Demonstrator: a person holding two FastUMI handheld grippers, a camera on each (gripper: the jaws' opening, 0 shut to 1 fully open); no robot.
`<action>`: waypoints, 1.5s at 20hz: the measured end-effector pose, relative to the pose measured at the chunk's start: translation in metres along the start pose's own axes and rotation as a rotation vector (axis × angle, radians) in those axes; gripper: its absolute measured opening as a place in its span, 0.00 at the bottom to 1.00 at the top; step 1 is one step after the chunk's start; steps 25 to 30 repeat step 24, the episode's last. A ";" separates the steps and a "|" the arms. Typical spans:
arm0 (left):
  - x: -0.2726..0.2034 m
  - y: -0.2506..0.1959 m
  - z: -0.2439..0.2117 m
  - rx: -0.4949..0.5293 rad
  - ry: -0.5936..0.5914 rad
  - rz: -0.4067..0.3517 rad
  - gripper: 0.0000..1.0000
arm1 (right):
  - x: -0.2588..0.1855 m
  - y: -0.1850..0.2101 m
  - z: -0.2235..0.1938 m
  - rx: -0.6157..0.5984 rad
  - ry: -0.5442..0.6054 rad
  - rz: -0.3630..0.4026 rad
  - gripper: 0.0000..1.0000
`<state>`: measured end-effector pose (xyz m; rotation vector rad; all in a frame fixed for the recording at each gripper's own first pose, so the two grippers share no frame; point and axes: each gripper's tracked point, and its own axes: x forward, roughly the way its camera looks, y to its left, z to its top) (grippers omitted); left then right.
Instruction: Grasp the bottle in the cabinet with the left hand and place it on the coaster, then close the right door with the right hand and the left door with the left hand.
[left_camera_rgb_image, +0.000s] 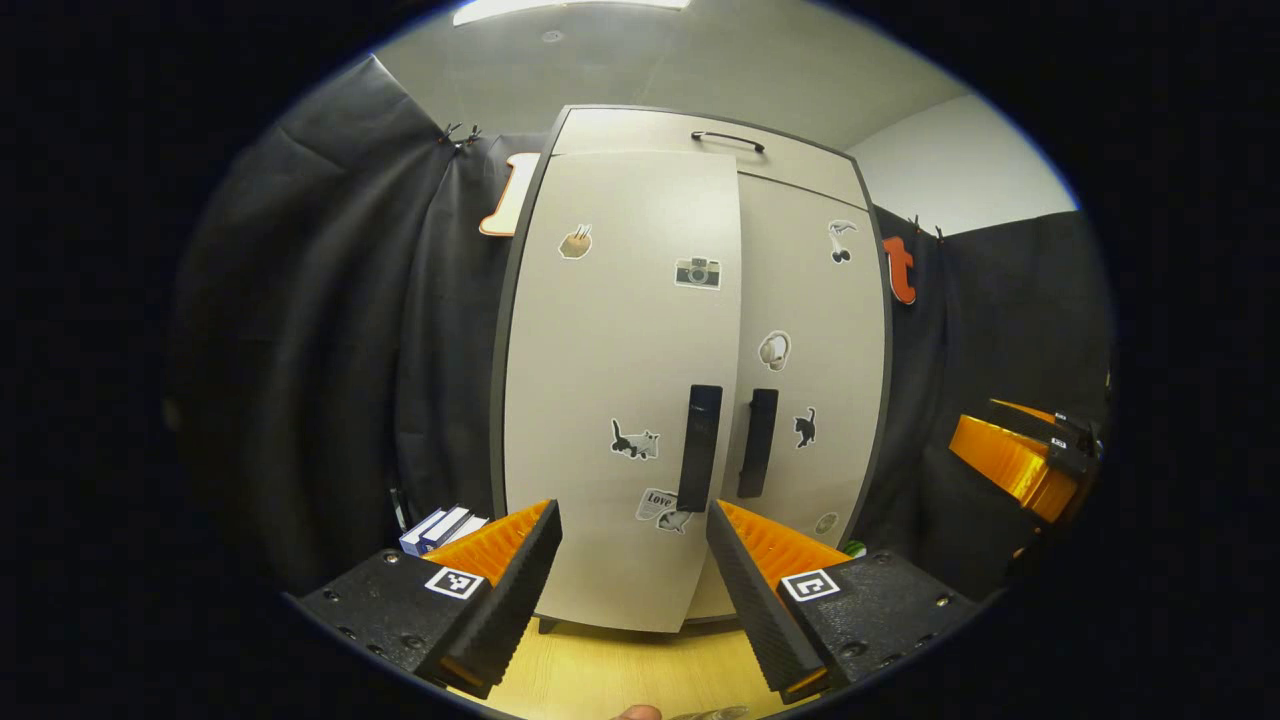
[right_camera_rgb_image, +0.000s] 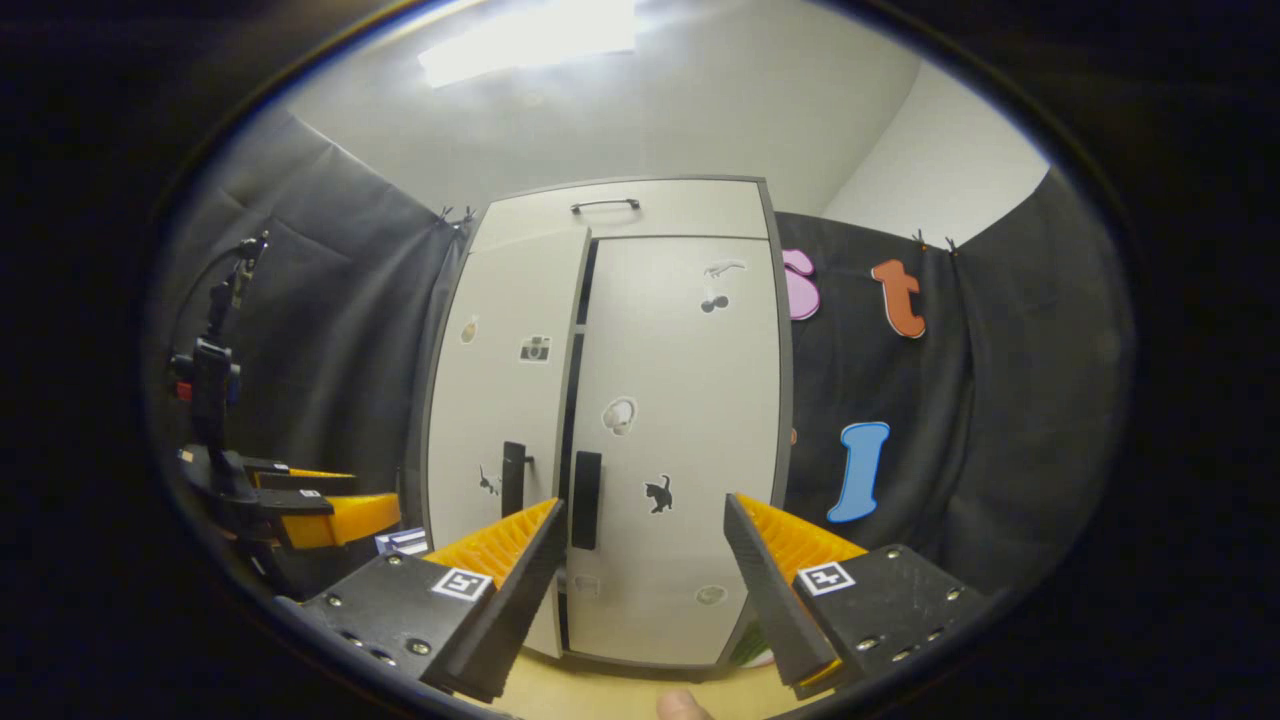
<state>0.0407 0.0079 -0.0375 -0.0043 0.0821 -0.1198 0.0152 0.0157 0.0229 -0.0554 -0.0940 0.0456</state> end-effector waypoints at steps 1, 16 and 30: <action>0.000 -0.001 0.000 0.001 -0.001 0.000 0.93 | 0.000 0.000 0.000 -0.001 -0.001 -0.001 0.95; 0.004 -0.038 0.035 -0.015 -0.021 -0.033 0.93 | 0.005 -0.027 0.016 0.003 -0.040 -0.022 0.95; 0.014 -0.113 0.091 0.008 -0.104 -0.116 0.92 | 0.014 -0.081 0.046 -0.033 -0.099 -0.072 0.92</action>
